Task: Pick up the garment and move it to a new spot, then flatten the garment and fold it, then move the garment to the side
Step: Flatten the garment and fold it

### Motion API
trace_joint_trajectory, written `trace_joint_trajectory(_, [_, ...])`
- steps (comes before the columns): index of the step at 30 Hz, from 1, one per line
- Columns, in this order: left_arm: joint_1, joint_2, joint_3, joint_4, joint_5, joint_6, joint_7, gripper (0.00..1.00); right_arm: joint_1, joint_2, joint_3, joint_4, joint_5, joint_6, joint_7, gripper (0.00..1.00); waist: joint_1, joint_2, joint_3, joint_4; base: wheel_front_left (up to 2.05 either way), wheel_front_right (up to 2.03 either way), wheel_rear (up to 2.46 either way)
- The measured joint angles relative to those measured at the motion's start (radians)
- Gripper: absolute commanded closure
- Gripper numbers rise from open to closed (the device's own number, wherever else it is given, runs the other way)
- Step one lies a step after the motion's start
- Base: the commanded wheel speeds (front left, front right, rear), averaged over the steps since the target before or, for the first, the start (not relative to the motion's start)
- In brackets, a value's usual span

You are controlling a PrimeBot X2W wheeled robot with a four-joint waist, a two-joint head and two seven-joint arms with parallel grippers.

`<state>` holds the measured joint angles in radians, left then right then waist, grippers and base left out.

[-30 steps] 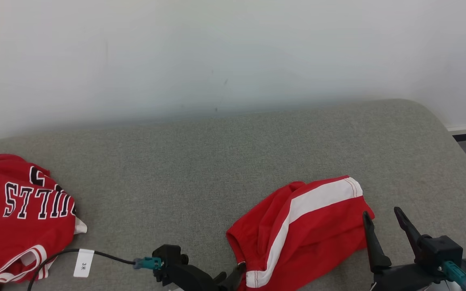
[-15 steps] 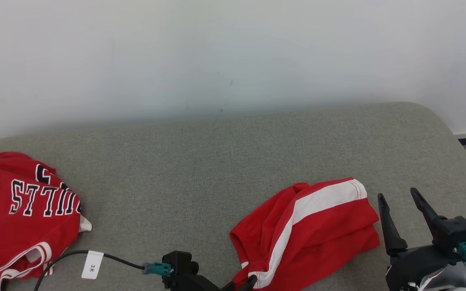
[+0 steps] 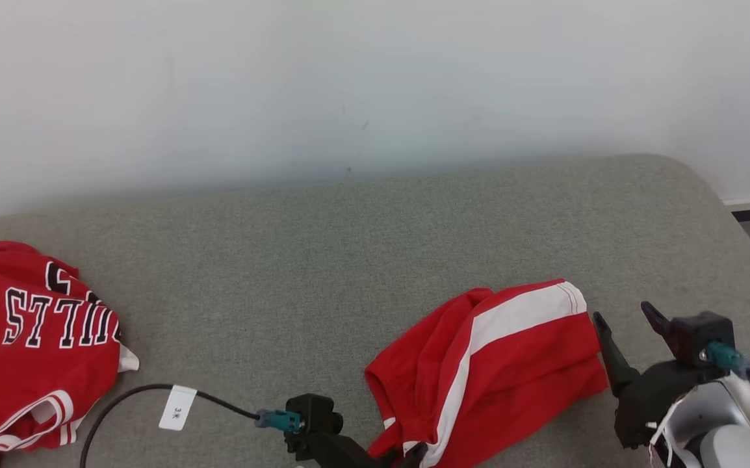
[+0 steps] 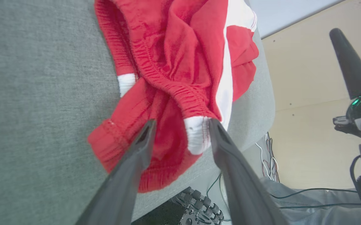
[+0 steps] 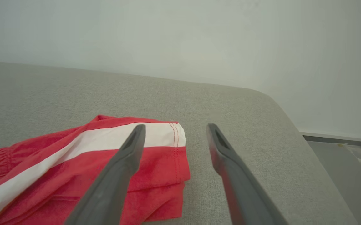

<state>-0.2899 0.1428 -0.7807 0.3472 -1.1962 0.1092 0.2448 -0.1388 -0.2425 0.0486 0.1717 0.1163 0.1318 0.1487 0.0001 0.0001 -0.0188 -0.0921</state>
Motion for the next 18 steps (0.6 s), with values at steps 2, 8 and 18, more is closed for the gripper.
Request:
trace_joint_trajectory(2, [-0.012,-0.003,-0.007,0.006,0.012,-0.004,0.0,0.67,-0.032,-0.007,0.005,0.045,0.026,0.0,0.035,0.0,0.0,0.0,0.005,0.0,0.0,0.0,0.0])
trace_joint_trajectory(8, [-0.024,0.004,-0.023,0.016,0.028,-0.012,0.005,1.0,-0.158,-0.006,-0.063,0.212,0.115,0.0,0.166,0.0,0.0,0.0,0.019,0.013,0.0,0.0,0.0])
trace_joint_trajectory(18, [-0.026,0.025,-0.024,-0.02,0.042,-0.004,0.002,1.0,-0.283,-0.02,-0.117,0.424,0.183,0.0,0.239,0.0,0.0,0.0,0.048,0.067,0.0,0.0,0.0])
